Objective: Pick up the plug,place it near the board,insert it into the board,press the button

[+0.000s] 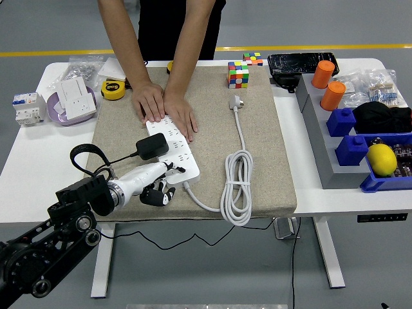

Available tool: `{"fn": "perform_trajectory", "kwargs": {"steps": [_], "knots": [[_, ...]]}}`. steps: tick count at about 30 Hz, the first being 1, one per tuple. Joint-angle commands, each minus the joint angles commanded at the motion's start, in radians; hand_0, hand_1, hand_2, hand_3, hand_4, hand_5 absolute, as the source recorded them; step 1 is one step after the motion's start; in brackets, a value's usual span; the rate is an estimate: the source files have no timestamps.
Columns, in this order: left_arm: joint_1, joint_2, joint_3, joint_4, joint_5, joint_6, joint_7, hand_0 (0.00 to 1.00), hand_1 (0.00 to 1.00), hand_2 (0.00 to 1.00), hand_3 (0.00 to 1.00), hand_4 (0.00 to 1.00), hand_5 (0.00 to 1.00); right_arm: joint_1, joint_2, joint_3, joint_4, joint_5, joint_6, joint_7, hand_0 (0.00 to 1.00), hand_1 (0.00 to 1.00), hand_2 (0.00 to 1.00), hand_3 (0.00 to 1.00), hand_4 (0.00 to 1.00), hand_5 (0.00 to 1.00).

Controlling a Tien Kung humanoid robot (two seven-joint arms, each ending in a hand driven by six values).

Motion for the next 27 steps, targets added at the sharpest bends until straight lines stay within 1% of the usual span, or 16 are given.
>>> {"fn": "perform_trajectory", "kwargs": {"steps": [7, 12, 18, 27], "knots": [[0.000, 0.000, -0.004, -0.015, 0.006, 0.006, -0.005, 0.116, 0.045, 0.164, 0.863, 0.409, 0.045, 0.002, -0.001, 0.000, 0.000, 0.001, 0.000, 0.000, 0.831, 0.754, 0.743, 0.767, 0.998, 0.816], [0.001, -0.001, -0.007, -0.007, 0.010, 0.008, -0.006, 0.116, 0.045, 0.164, 0.858, 0.407, 0.045, 0.001, 0.000, -0.001, 0.000, 0.001, 0.000, 0.000, 0.831, 0.754, 0.743, 0.767, 0.998, 0.815], [0.006, 0.001, 0.001, -0.001, 0.008, -0.002, 0.002, 0.116, 0.045, 0.164, 0.858, 0.407, 0.045, -0.002, -0.001, -0.001, 0.000, 0.000, 0.000, 0.000, 0.831, 0.754, 0.743, 0.767, 0.998, 0.815], [0.007, 0.006, -0.001, 0.013, 0.049, -0.003, 0.006, 0.113, 0.044, 0.164, 0.850, 0.406, 0.043, -0.005, -0.001, -0.001, 0.000, -0.001, 0.000, 0.000, 0.831, 0.754, 0.743, 0.766, 0.998, 0.816]]}}
